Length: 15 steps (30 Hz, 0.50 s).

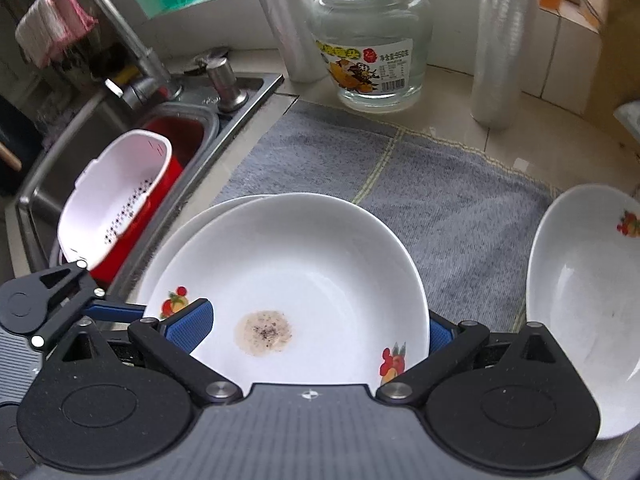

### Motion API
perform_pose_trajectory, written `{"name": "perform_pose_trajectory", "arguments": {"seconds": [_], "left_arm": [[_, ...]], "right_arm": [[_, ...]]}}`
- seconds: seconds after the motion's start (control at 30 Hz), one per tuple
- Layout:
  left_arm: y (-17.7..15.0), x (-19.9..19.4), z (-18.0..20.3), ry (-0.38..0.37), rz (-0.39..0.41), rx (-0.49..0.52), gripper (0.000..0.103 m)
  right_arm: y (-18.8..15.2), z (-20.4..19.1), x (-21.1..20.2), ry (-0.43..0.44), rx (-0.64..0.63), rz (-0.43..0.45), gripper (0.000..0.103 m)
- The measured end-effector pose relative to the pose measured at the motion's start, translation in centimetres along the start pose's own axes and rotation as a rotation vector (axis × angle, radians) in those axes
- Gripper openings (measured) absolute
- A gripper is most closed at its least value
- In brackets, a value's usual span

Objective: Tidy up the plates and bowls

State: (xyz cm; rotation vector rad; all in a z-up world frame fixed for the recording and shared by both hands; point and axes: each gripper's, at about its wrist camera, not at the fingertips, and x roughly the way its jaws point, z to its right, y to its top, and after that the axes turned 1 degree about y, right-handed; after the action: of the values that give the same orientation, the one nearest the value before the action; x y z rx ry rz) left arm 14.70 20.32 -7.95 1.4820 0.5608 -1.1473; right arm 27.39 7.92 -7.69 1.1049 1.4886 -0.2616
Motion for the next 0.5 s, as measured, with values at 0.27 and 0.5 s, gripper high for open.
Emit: {"name": "perform_pose_trajectory", "arguments": {"seconds": [0.27, 0.5], "left_arm": [[-0.7, -0.4, 0.5, 0.020, 0.036, -0.041, 0.102], [-0.7, -0.4, 0.7, 0.040, 0.040, -0.058, 0.102]], "right_arm": [[0.9, -1.7, 1.3, -0.101, -0.134, -0.084, 0.103], [0.8, -2.6, 2.0, -0.177, -0.216, -0.128, 0.103]]}}
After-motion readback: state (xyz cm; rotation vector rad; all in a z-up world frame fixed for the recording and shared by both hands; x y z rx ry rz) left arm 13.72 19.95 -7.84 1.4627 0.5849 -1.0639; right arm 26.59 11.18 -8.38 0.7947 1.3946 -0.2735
